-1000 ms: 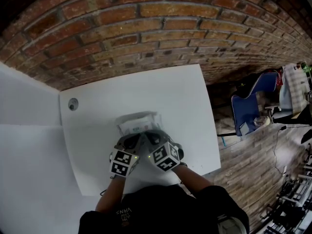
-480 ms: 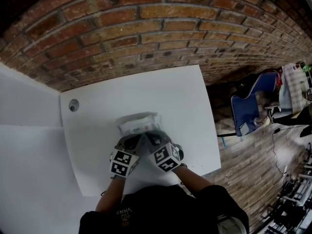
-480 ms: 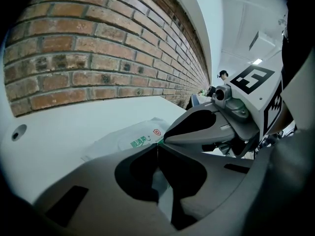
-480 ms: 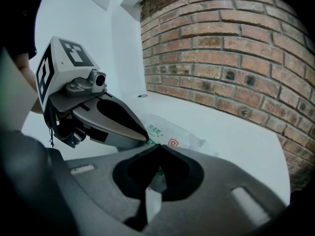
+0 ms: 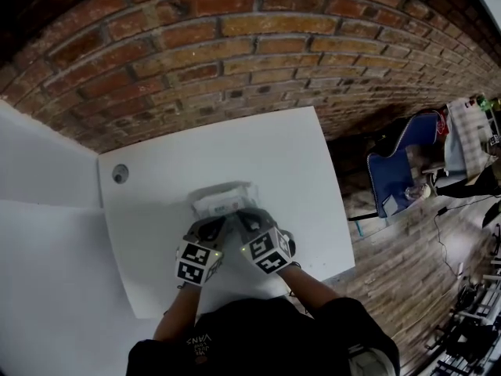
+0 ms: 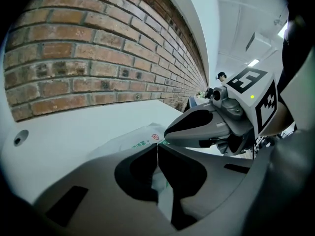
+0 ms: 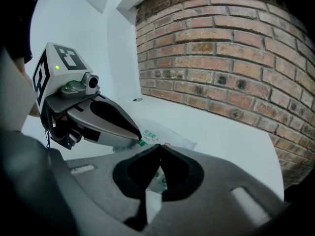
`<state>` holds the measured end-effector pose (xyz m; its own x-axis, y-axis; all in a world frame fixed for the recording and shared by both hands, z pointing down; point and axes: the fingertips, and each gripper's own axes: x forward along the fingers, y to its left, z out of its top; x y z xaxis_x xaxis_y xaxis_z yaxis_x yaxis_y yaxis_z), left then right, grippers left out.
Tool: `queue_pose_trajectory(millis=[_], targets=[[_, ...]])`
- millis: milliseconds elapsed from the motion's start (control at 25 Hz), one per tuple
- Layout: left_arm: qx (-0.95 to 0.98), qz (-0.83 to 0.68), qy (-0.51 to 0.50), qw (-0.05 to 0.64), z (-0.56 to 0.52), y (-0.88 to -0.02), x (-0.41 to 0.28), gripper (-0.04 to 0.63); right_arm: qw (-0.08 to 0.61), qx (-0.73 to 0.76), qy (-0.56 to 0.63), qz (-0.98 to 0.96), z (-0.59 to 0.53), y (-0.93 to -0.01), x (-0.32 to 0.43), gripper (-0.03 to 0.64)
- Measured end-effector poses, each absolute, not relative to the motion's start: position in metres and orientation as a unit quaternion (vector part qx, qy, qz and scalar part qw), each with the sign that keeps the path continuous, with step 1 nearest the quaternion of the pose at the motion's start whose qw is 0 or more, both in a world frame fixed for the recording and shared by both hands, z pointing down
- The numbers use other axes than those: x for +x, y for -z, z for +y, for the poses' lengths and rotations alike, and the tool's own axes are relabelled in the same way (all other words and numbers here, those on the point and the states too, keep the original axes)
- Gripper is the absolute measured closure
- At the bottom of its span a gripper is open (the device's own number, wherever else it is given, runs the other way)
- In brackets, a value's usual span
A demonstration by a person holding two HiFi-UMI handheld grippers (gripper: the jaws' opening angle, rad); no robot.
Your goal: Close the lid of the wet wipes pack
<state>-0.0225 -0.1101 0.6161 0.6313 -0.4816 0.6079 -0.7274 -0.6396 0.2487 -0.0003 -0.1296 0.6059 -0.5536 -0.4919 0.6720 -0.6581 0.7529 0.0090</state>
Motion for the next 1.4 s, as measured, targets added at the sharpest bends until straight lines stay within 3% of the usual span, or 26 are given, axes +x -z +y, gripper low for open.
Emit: queue_pose_trajectory(millis=[1400], targets=[[0.922, -0.304, -0.198, 0.133, -0.036, -0.513, -0.051, 0.594, 0.277, 0.453, -0.077, -0.844, -0.047, -0.514, -0.013, 0.618]])
